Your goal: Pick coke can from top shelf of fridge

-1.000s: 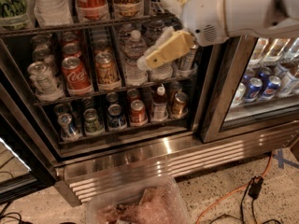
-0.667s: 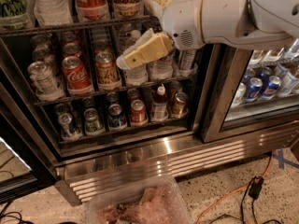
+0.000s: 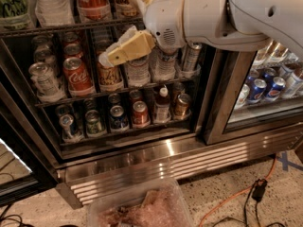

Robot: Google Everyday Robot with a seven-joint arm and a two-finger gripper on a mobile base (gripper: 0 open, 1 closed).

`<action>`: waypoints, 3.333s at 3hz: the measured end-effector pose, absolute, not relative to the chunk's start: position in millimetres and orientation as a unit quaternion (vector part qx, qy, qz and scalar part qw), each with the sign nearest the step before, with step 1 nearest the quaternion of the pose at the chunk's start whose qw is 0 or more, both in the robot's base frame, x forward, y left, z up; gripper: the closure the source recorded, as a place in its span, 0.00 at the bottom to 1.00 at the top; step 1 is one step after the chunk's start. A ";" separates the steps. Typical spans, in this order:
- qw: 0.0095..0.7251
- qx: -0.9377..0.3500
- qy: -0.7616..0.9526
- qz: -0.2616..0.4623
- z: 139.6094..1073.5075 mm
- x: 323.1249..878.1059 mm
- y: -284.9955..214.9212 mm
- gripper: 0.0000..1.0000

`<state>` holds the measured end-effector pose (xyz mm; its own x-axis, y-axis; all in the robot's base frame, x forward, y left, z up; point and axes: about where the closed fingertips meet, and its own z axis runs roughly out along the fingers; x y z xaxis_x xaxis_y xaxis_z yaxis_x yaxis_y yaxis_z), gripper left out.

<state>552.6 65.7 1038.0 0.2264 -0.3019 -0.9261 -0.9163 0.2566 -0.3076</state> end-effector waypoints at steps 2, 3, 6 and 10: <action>0.590 -0.550 0.515 0.291 1040.6 574.1 110.4 0.00; 0.590 -0.550 0.515 0.291 1040.5 574.1 110.5 0.00; 0.637 -0.491 0.516 0.295 1041.9 592.7 119.4 0.00; 0.676 -0.435 0.510 0.306 1052.6 638.2 146.4 0.00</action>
Offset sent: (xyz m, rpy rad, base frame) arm 0.0279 0.0462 -0.0023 0.0820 -0.0638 0.0576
